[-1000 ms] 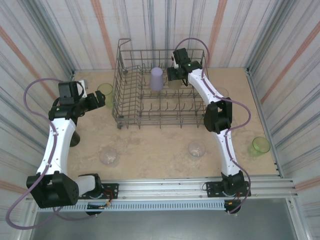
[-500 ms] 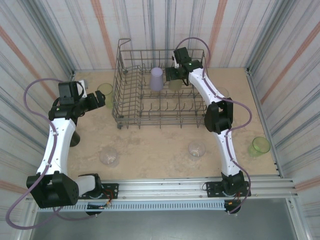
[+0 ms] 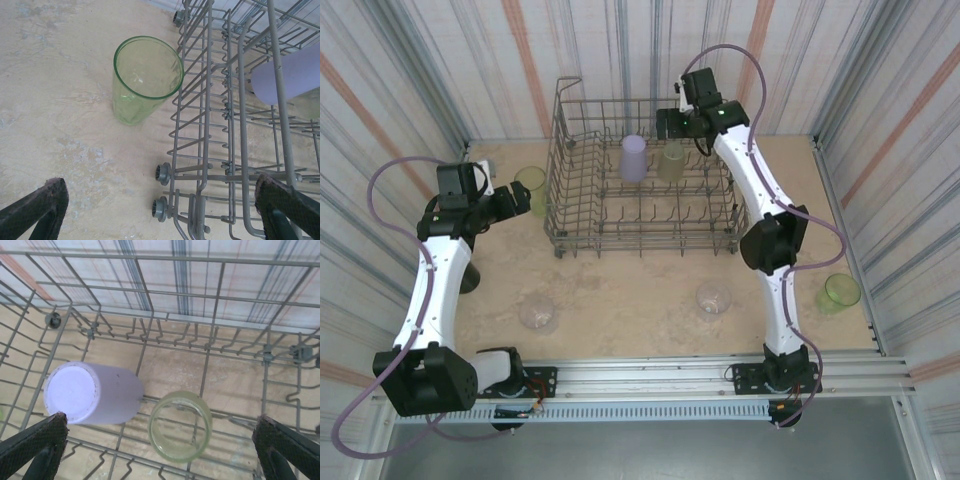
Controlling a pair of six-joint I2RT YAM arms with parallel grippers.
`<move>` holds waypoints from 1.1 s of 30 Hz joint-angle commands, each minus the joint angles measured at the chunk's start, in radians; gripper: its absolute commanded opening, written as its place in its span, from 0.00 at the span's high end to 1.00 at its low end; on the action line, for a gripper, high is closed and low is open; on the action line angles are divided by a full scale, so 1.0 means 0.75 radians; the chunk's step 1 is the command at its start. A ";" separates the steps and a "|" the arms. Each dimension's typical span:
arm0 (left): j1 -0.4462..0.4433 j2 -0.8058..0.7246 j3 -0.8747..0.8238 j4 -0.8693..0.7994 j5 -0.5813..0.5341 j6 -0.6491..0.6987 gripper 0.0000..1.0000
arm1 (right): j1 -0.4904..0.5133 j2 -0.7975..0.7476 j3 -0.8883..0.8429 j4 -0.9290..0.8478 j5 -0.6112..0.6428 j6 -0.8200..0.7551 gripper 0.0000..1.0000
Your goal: Load the cups into the dish rack
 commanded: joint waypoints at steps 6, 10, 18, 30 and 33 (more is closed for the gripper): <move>0.011 -0.019 -0.009 -0.002 -0.007 -0.014 0.01 | -0.033 -0.218 -0.093 -0.169 0.095 0.068 0.01; 0.011 -0.024 -0.009 -0.001 -0.010 -0.014 0.01 | -0.035 -0.363 -0.274 -0.161 0.163 0.107 0.01; 0.012 -0.033 -0.013 -0.001 -0.014 -0.013 0.01 | -0.081 -0.720 -0.738 -0.084 0.236 0.229 0.01; 0.010 -0.034 -0.020 0.012 0.017 -0.026 0.01 | -0.288 -1.264 -1.440 -0.055 0.325 0.435 0.01; 0.010 -0.032 -0.021 0.014 0.021 -0.027 0.01 | -0.343 -1.372 -1.566 -0.087 0.378 0.498 0.01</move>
